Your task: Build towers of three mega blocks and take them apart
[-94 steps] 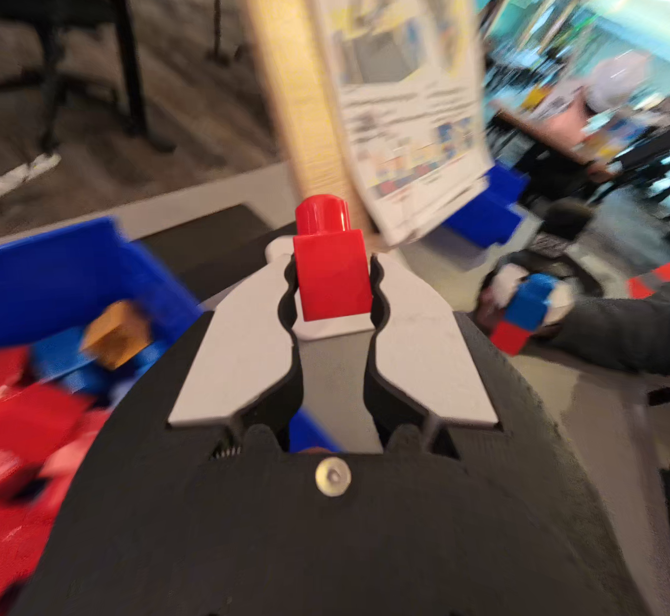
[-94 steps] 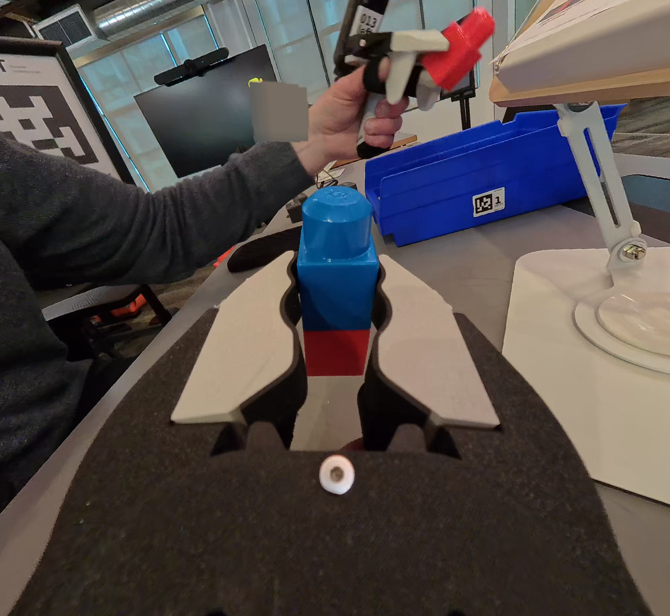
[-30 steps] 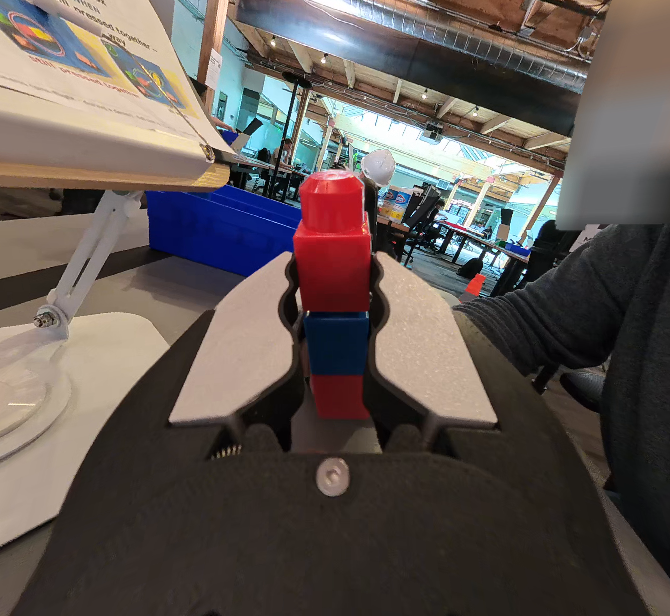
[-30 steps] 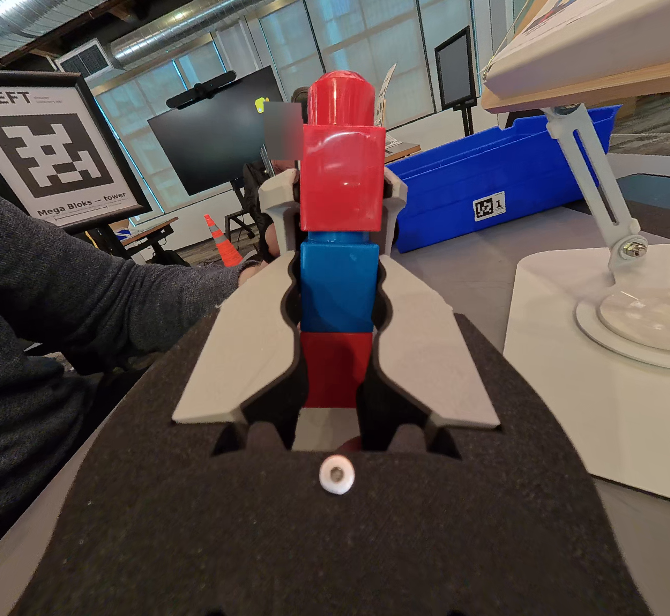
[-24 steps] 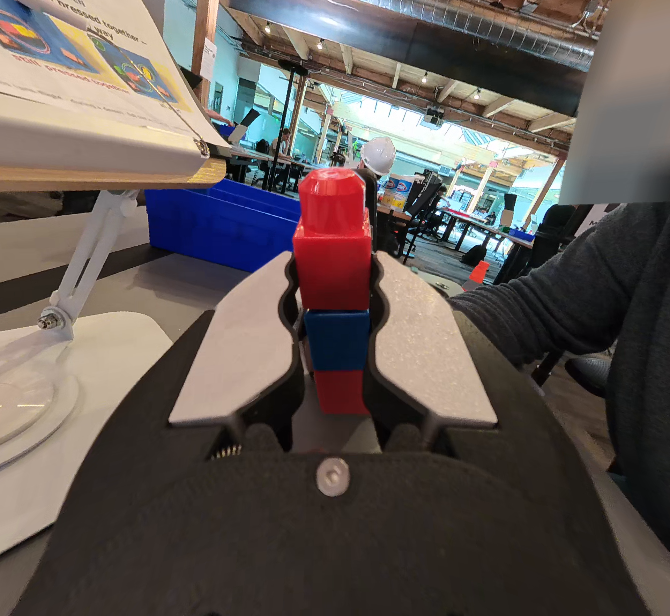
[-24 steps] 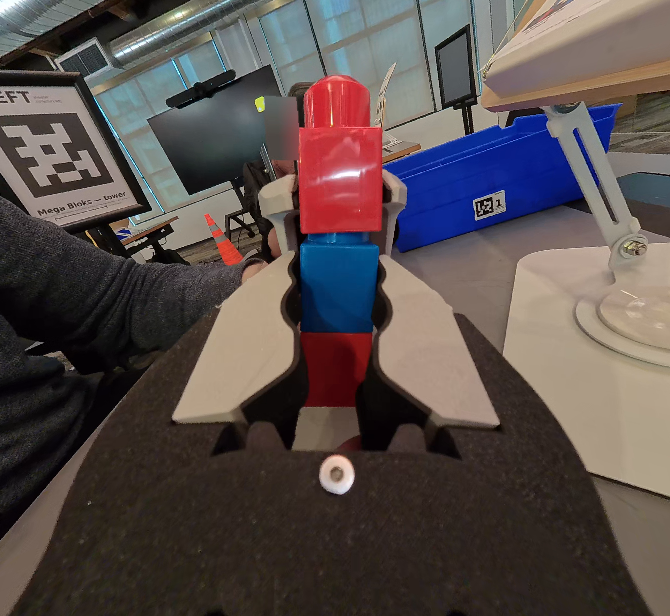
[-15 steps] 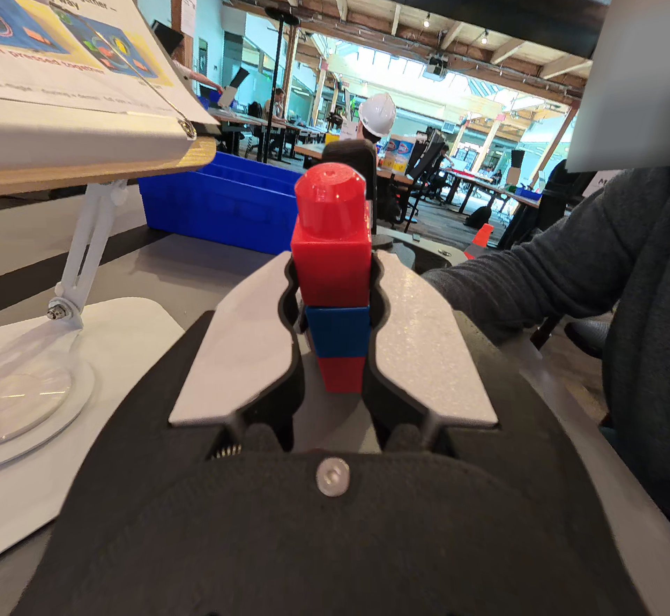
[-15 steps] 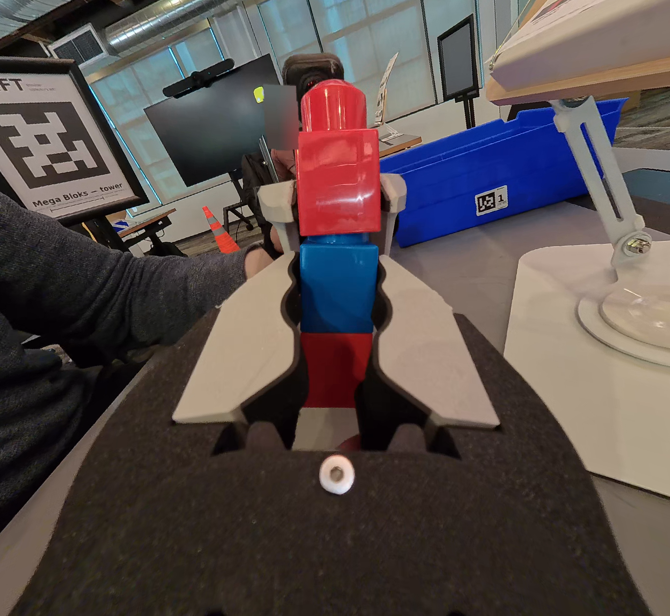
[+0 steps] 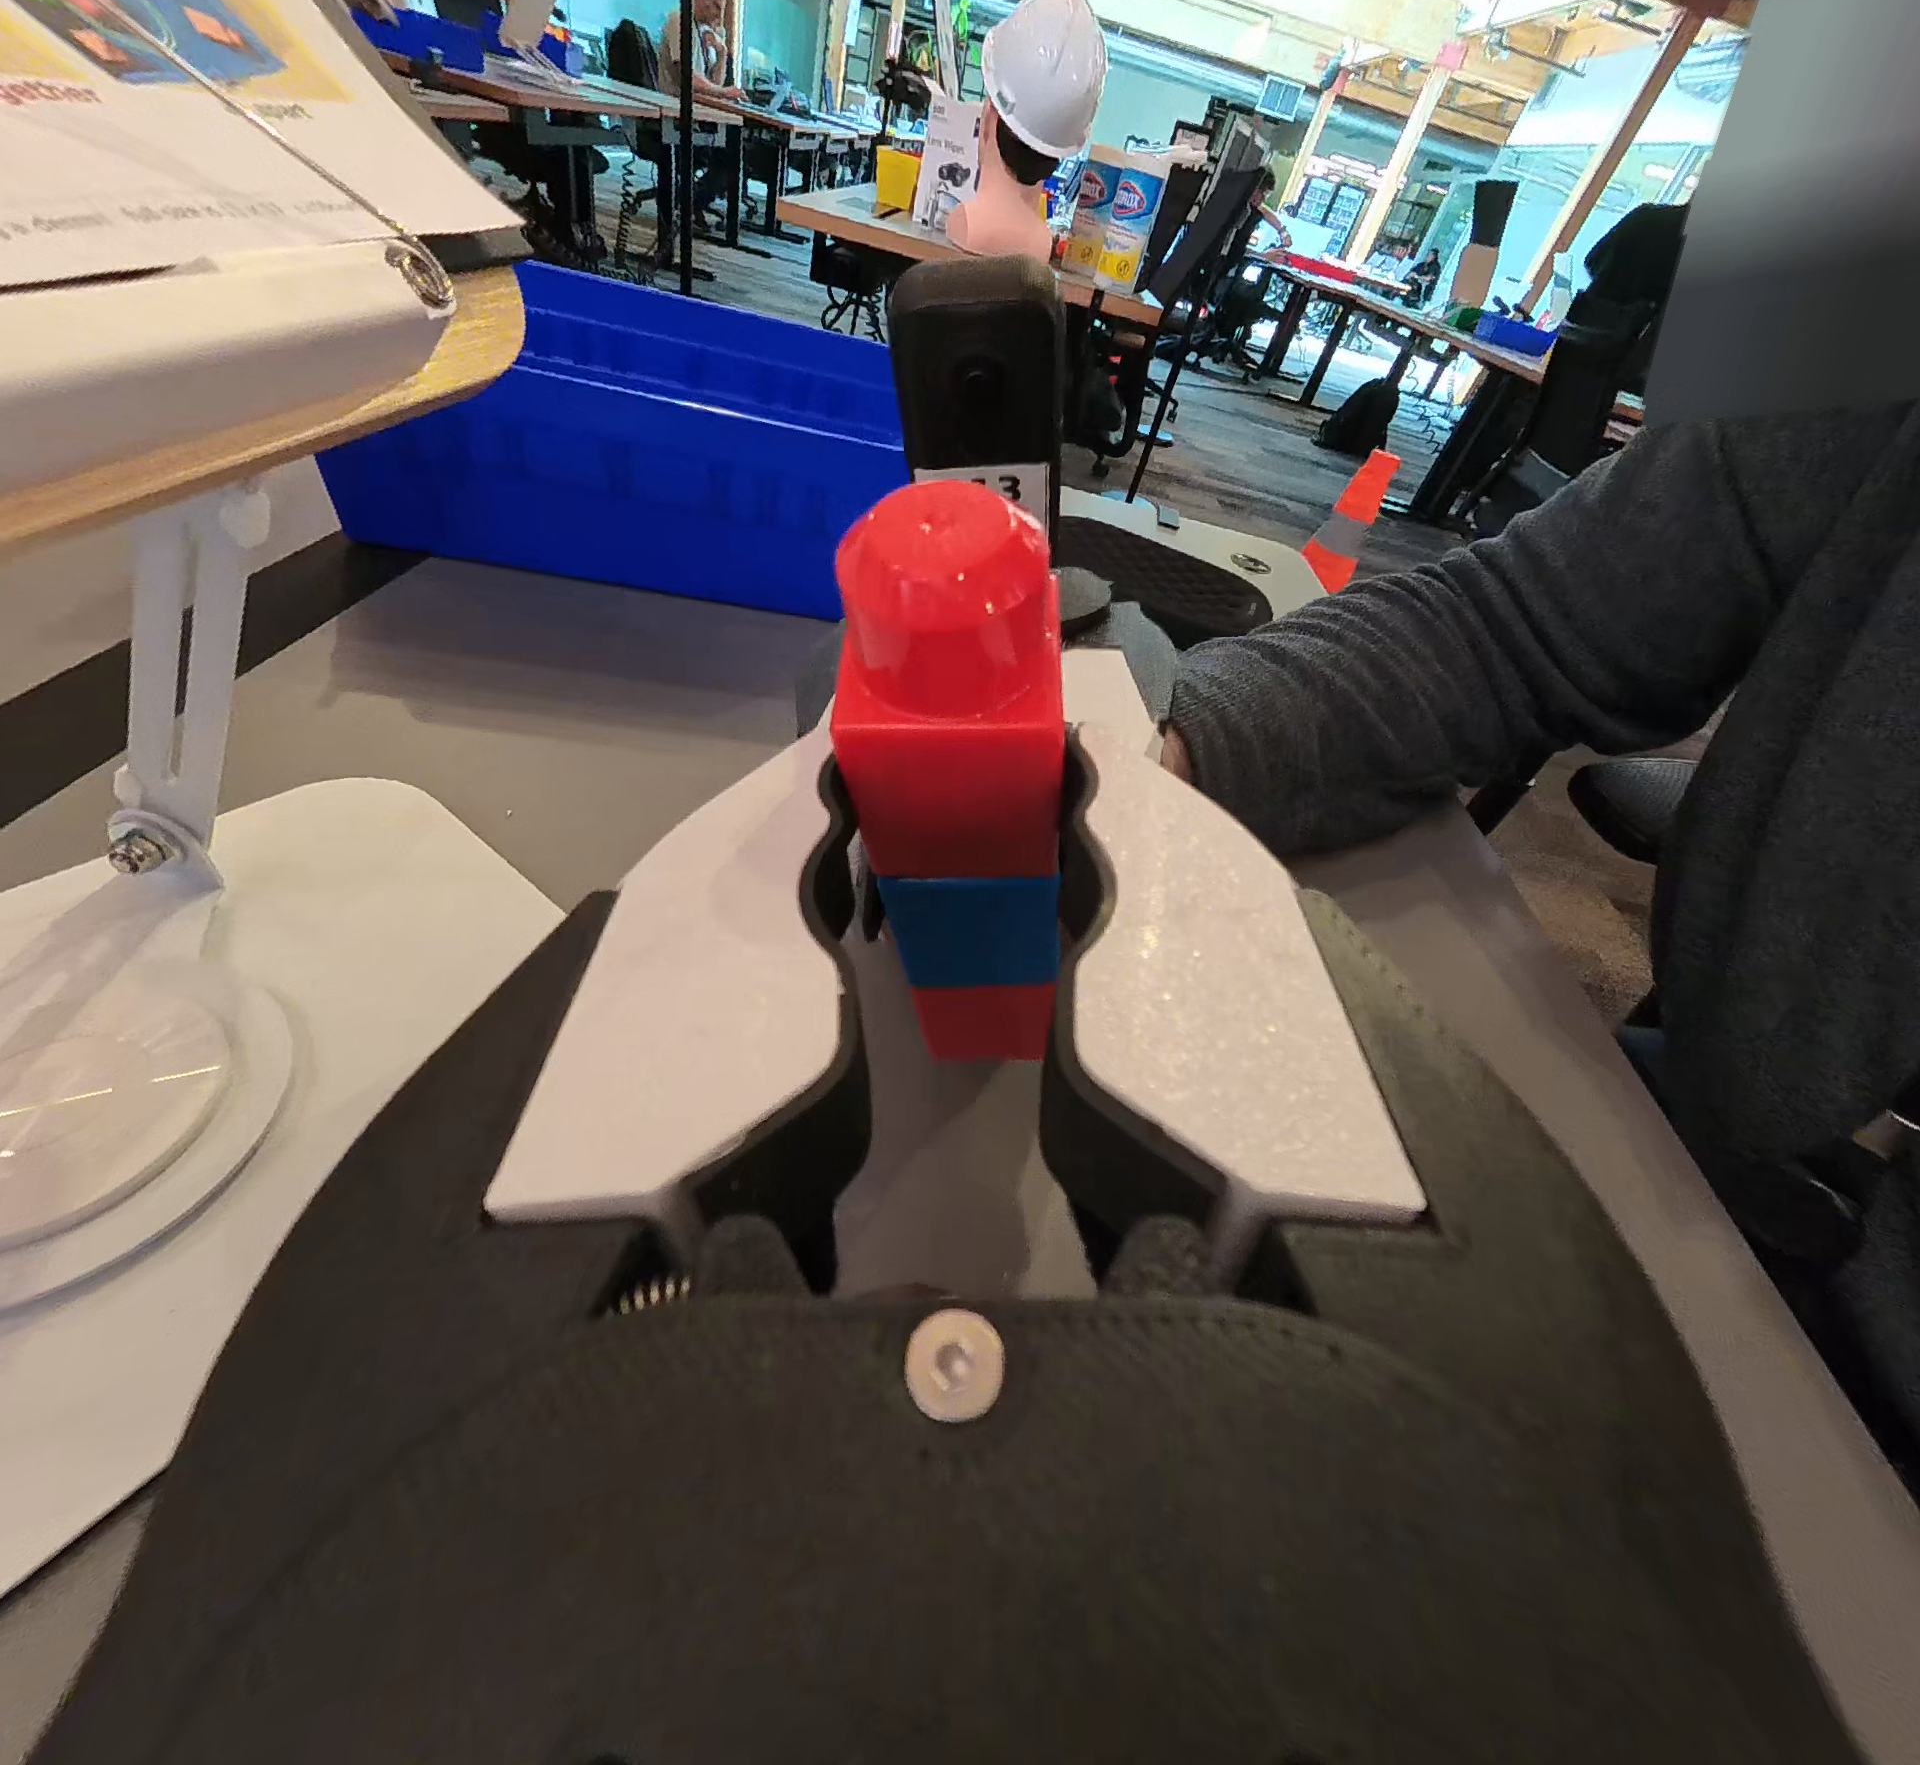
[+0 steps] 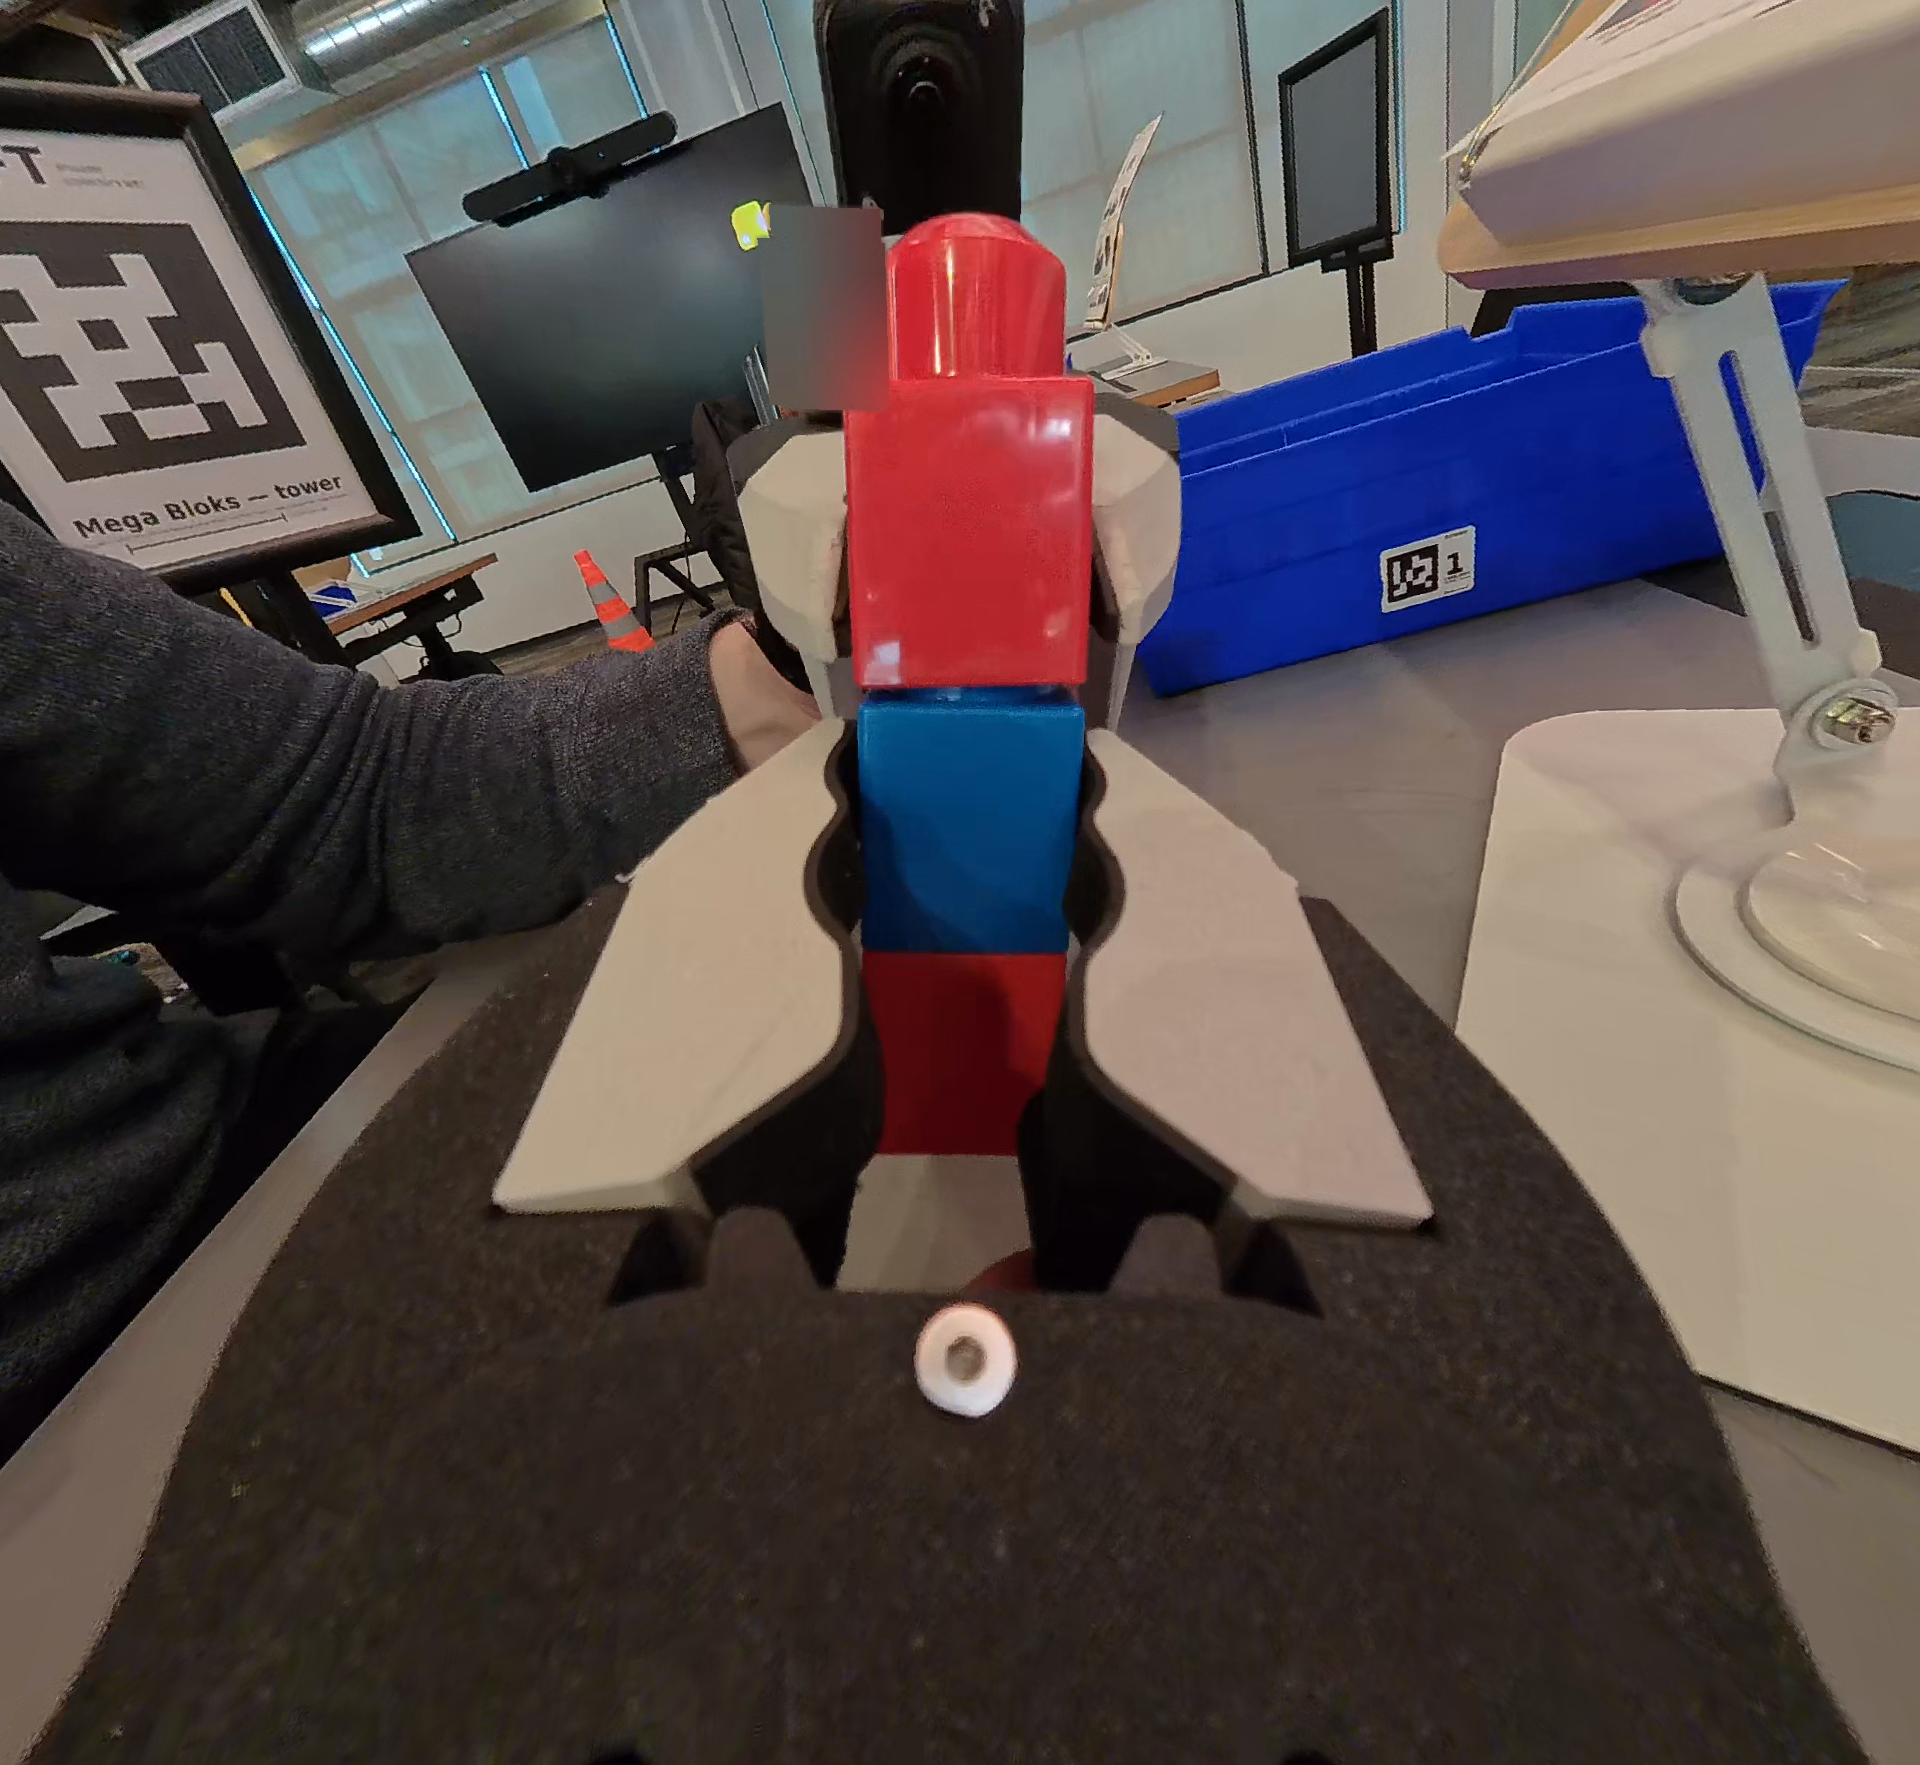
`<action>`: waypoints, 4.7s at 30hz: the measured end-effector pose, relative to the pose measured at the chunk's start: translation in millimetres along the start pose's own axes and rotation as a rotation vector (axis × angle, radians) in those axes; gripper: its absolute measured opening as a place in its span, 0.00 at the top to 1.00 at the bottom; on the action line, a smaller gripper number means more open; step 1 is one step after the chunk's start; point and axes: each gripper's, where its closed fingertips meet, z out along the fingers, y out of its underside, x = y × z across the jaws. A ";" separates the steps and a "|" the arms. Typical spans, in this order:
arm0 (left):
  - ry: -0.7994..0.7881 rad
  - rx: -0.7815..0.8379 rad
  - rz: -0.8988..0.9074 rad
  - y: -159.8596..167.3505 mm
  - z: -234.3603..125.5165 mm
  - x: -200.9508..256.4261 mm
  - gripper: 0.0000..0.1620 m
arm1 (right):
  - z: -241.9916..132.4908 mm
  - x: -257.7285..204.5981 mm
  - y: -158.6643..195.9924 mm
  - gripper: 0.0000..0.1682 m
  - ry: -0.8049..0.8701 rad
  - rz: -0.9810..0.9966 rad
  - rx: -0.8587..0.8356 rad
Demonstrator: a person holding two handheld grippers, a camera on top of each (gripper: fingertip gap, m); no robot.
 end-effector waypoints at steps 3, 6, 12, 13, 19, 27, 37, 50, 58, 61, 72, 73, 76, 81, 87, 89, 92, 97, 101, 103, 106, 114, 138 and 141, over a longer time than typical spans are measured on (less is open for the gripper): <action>0.003 -0.002 -0.005 -0.4 -0.2 0.0 0.78 | 0.0 -0.1 -0.2 0.79 -0.002 0.001 0.001; -0.003 0.013 -0.001 -4.0 -2.7 -0.5 0.75 | 0.2 -0.4 0.3 0.79 -0.003 0.000 -0.003; -0.030 -0.008 0.011 -14.0 -7.0 -2.7 0.71 | 0.5 -0.2 0.5 0.79 -0.003 0.000 -0.005; -0.031 -0.023 0.014 -14.2 -5.7 -2.4 0.72 | 0.6 -0.4 0.5 0.79 -0.003 -0.001 -0.006; -0.035 -0.111 0.013 -10.2 -2.9 -2.8 0.78 | 0.8 0.6 1.4 0.79 0.003 0.001 -0.012; -0.028 -0.140 -0.018 -4.8 -3.9 -2.0 0.77 | 1.9 0.1 4.1 0.79 0.005 -0.003 -0.033; -0.027 -0.136 -0.002 -3.8 -0.8 -0.2 0.77 | 2.6 -0.7 6.2 0.79 0.002 -0.006 -0.048; -0.060 -0.133 0.021 -2.1 0.3 -0.1 0.77 | 3.1 -0.6 7.8 0.80 0.005 -0.005 -0.060; -0.059 -0.113 -0.005 -7.1 -2.3 -0.6 0.78 | 1.1 -1.2 2.9 0.79 -0.006 0.003 -0.020; -0.069 -0.065 -0.049 -8.6 -6.1 -6.1 0.71 | -2.7 2.5 -2.3 0.79 -0.005 0.036 0.022; -0.045 -0.047 -0.069 5.5 10.1 -2.1 0.78 | -1.3 1.2 -1.4 0.79 -0.010 0.032 0.015; -0.052 -0.054 -0.062 5.5 10.1 -2.6 0.78 | -1.4 1.6 -1.8 0.79 -0.011 0.036 0.018; -0.072 -0.074 -0.045 5.1 9.9 -3.7 0.78 | -2.7 1.8 -3.3 0.76 -0.018 0.049 0.030; -0.051 -0.037 -0.083 -7.2 0.0 -1.9 0.78 | -4.9 -2.8 -7.0 0.74 -0.047 0.037 0.047; 0.050 0.063 -0.104 -19.0 -12.6 6.4 0.78 | -12.8 -3.2 -22.9 0.73 -0.035 -0.017 0.066; 0.065 0.078 -0.106 -21.4 -15.2 7.0 0.78 | -16.7 -1.9 -29.2 0.73 -0.020 -0.050 0.064; 0.067 0.102 -0.087 -26.0 -17.6 8.6 0.78 | -16.9 -5.1 -30.4 0.73 -0.024 -0.091 0.011; 0.032 0.038 -0.080 -19.1 -13.2 5.8 0.78 | -16.6 -10.0 -44.8 0.73 -0.009 -0.114 0.017; -0.001 -0.108 -0.037 -3.0 0.6 10.2 0.78 | -15.7 -16.4 -57.9 0.73 0.000 -0.132 -0.003; -0.016 -0.188 -0.009 5.2 7.2 13.8 0.78 | -13.5 -17.6 -56.1 0.73 0.009 -0.136 -0.056; -0.019 -0.295 0.032 18.1 15.3 20.6 0.78 | -12.0 -19.0 -52.6 0.75 0.019 -0.156 -0.115; -0.047 -0.305 0.074 14.5 22.7 24.0 0.78 | -19.1 -25.5 -52.4 0.82 0.027 -0.186 -0.264; -0.167 -0.034 -0.009 -9.7 21.4 -10.5 0.86 | -373.1 211.5 -147.1 0.82 1.289 -0.163 -0.237; -0.178 -0.037 -0.012 -7.7 20.6 -13.6 0.86 | -382.5 236.3 -138.2 0.82 1.321 -0.129 -0.216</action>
